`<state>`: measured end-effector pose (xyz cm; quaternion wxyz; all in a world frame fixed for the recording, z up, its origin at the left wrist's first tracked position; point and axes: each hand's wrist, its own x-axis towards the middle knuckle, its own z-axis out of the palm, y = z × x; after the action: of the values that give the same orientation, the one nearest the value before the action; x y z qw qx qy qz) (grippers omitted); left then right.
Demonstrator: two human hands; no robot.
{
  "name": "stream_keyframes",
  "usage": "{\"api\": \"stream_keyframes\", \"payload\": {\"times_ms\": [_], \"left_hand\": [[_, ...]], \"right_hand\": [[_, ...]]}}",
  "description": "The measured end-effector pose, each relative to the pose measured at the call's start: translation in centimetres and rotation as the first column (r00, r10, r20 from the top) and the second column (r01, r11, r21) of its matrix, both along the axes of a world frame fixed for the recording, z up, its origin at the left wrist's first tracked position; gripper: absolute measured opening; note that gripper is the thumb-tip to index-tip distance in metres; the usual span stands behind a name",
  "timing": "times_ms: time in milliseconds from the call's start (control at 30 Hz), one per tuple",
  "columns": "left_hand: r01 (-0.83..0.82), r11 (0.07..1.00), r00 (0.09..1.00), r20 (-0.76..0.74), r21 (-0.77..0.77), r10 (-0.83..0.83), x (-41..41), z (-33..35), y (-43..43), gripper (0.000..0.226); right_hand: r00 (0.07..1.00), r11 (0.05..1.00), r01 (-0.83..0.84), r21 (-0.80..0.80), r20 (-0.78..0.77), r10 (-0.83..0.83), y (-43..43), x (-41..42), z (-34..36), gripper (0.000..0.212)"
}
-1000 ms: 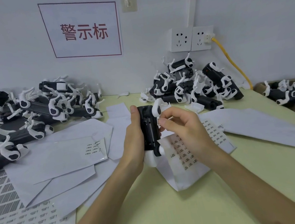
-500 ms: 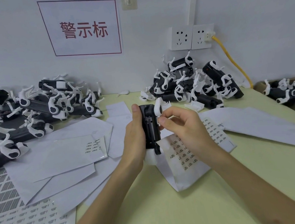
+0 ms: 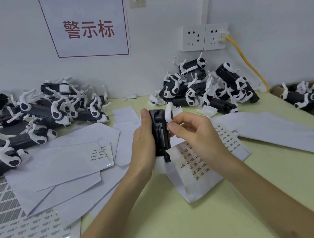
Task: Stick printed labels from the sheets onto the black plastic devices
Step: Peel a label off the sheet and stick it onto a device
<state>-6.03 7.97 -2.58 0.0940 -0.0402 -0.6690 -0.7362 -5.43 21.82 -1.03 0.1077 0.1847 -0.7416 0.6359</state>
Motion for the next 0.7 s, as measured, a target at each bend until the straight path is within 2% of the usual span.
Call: {"api": "stream_keyframes", "payload": {"times_ms": [367,700], "left_hand": [[0.014,1.0,1.0,-0.012,-0.016,-0.014,0.0,0.02,-0.05,0.068],[0.013,0.999,0.998,-0.068,-0.049,-0.016,0.22,0.06,0.03,0.064]], "right_hand": [[1.0,1.0,0.0,-0.008,0.004,0.0,0.0,0.08,-0.02,0.014],[0.996,0.999,-0.01,-0.036,0.092,0.014,0.34,0.03,-0.14,0.015]]}}
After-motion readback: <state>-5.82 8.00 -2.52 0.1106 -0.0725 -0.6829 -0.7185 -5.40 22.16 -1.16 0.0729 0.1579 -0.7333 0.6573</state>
